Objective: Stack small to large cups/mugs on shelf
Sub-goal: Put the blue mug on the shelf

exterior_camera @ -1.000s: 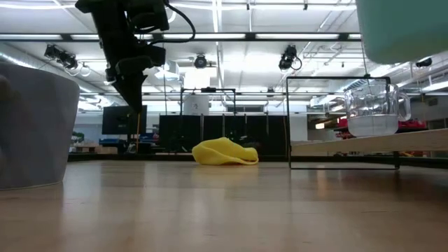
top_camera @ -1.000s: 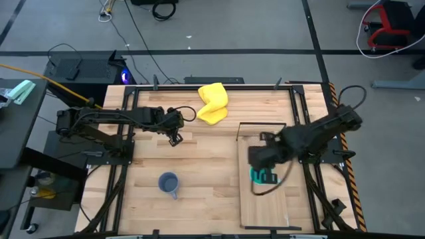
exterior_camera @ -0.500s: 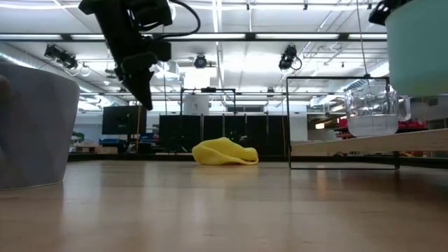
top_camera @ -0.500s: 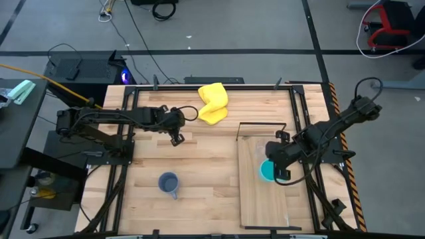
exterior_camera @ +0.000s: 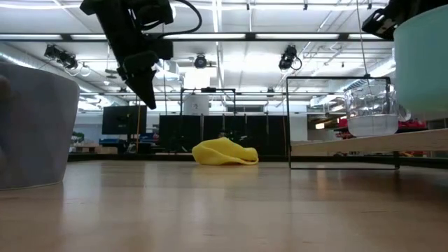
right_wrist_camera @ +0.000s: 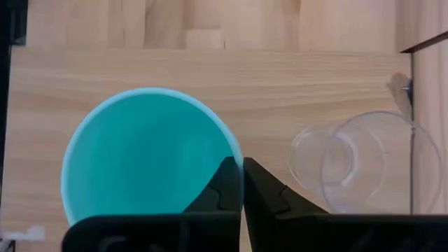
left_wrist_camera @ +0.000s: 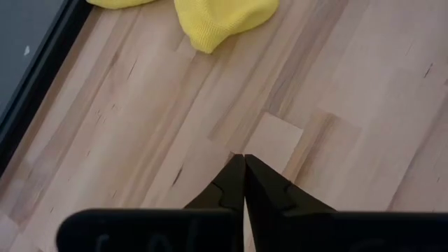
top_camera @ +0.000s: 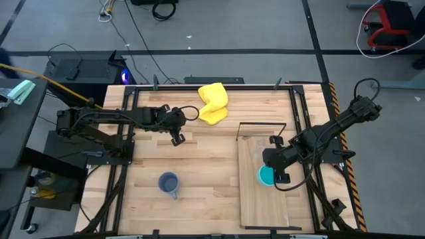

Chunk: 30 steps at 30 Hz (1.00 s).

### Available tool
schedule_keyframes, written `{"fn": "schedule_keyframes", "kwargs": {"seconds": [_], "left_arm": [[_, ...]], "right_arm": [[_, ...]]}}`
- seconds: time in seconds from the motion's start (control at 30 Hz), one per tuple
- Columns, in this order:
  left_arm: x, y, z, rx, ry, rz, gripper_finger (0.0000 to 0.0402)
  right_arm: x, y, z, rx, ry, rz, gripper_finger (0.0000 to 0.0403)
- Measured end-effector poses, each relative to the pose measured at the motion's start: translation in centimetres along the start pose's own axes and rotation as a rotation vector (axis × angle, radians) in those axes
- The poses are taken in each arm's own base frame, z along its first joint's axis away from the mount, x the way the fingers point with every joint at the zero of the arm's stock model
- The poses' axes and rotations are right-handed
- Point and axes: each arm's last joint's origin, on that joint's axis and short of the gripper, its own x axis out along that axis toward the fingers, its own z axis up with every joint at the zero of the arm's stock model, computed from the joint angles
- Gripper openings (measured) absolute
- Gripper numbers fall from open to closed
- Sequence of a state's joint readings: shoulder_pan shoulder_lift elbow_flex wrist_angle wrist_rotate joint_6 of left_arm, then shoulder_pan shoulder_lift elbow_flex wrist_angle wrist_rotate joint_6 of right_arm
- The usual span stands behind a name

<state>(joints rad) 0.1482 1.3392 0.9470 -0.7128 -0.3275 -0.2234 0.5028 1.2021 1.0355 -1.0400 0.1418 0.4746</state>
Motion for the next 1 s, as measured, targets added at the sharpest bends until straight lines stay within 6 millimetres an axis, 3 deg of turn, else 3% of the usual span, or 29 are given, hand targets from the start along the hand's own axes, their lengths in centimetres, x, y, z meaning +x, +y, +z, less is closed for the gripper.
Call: {"fn": "schedule_keyframes", "kwargs": {"seconds": [0.53,0.8,1.0], "left_arm": [[0.0,0.0,0.1,-0.005,-0.013,-0.003,0.0029],[0.0,0.0,0.2,-0.008,-0.022,-0.005,0.0006],[0.0,0.0,0.2,-0.009,-0.023,-0.005,0.0023]], "right_arm": [[2.0,2.5,0.3,-0.255,0.028,0.039,0.0004],[2.7,1.9,1.1,-0.260,0.033,0.035,0.0004],[2.8,1.3,1.5,-0.243,0.027,0.060,0.0004]]}}
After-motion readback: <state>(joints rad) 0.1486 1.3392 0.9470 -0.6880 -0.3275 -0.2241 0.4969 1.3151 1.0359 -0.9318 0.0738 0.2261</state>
